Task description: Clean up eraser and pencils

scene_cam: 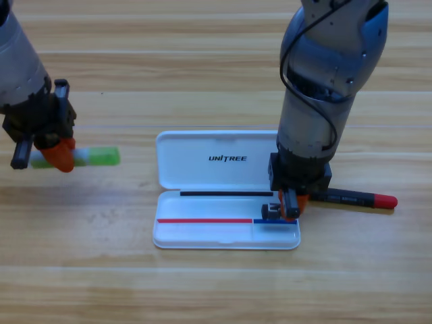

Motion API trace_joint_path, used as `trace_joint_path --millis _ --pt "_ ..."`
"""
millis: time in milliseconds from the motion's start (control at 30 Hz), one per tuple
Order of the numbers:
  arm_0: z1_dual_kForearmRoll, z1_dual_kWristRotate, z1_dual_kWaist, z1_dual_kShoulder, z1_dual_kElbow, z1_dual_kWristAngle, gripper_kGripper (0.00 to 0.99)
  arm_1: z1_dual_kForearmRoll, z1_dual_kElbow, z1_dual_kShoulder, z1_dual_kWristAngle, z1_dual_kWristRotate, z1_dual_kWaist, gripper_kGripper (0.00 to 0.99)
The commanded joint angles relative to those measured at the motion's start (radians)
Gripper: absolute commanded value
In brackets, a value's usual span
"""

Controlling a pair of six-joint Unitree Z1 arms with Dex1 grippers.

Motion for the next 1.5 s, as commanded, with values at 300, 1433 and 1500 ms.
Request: trace_joint_path --millis 300,1433,1500 --pt "0.013 -0.018 -0.041 0.025 -0.007 0.005 0.000 0.002 0.015 0.076 0.019 -0.005 0.009 0.331" --pt "0.023 -0.150 -0.284 0.362 -0.237 -0.076 0.000 -0.048 0.185 -0.091 -0.032 0.028 -0.217 0.990" --pt "0.023 -0.150 -0.288 0.384 -0.247 -0.087 0.000 -0.048 0.153 -0.043 -0.032 0.004 -0.226 0.990"
